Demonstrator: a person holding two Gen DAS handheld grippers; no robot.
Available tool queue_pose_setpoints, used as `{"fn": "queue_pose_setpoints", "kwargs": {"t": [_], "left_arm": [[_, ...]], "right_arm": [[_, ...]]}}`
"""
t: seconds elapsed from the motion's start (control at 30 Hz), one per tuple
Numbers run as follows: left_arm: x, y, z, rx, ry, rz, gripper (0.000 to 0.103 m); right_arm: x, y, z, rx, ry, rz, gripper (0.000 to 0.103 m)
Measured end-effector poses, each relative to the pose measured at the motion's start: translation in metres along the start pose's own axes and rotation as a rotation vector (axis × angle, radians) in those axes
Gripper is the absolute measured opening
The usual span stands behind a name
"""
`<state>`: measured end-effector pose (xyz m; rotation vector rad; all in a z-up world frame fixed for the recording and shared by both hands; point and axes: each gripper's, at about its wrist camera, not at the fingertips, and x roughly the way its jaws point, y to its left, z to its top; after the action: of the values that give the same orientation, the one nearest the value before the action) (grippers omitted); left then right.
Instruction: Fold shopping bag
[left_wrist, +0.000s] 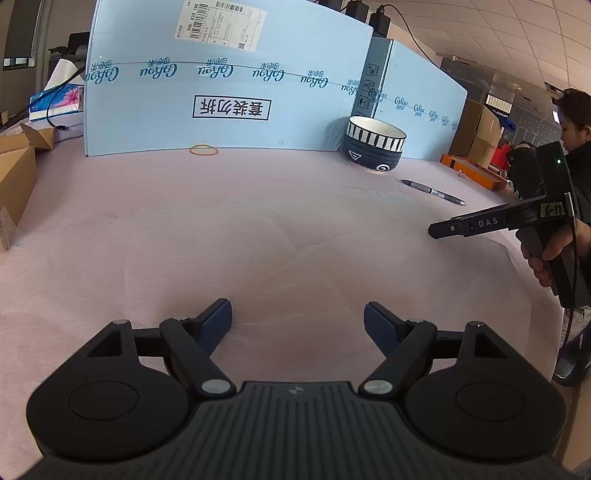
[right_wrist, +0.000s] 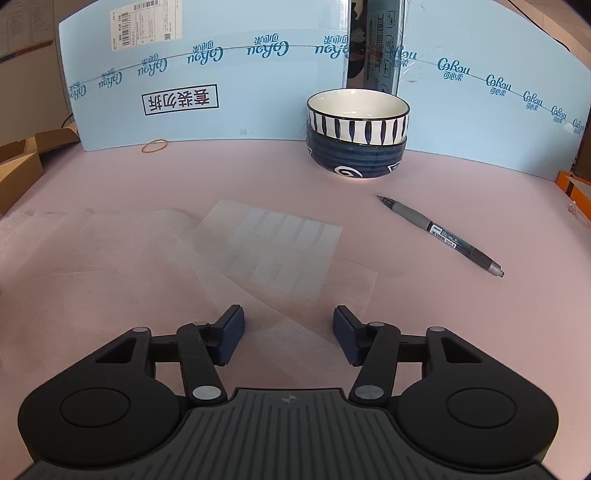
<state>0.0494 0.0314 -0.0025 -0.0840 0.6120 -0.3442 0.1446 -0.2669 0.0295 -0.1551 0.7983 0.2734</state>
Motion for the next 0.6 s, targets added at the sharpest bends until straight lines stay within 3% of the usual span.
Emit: {"fn": "queue_pose_setpoints", "kwargs": {"t": [0.03, 0.17, 0.47, 0.5, 0.53, 0.57, 0.6], "left_arm": [[0.0, 0.0, 0.0, 0.0, 0.0, -0.001, 0.078], [0.0, 0.001, 0.0, 0.0, 0.0, -0.004, 0.079], [0.0, -0.002, -0.001, 0.008, 0.003, 0.001, 0.08], [0.0, -0.002, -0.002, 0.008, 0.003, 0.001, 0.08], [0.0, -0.002, -0.002, 0.01, 0.003, 0.002, 0.08], [0.001, -0.003, -0.002, 0.011, 0.004, 0.003, 0.08], [0.001, -0.003, -0.002, 0.014, 0.005, 0.004, 0.08]], "right_arm": [[0.0, 0.0, 0.001, -0.003, 0.003, -0.003, 0.008], [-0.003, -0.005, 0.001, 0.003, -0.011, -0.031, 0.006], [-0.006, -0.037, 0.012, 0.096, -0.061, -0.078, 0.007], [-0.008, -0.04, 0.013, 0.106, -0.069, -0.076, 0.012], [-0.008, -0.042, 0.013, 0.11, -0.06, -0.072, 0.035], [-0.006, -0.046, 0.014, 0.131, -0.047, -0.072, 0.052], [-0.004, -0.051, 0.015, 0.152, -0.035, -0.071, 0.052]]}}
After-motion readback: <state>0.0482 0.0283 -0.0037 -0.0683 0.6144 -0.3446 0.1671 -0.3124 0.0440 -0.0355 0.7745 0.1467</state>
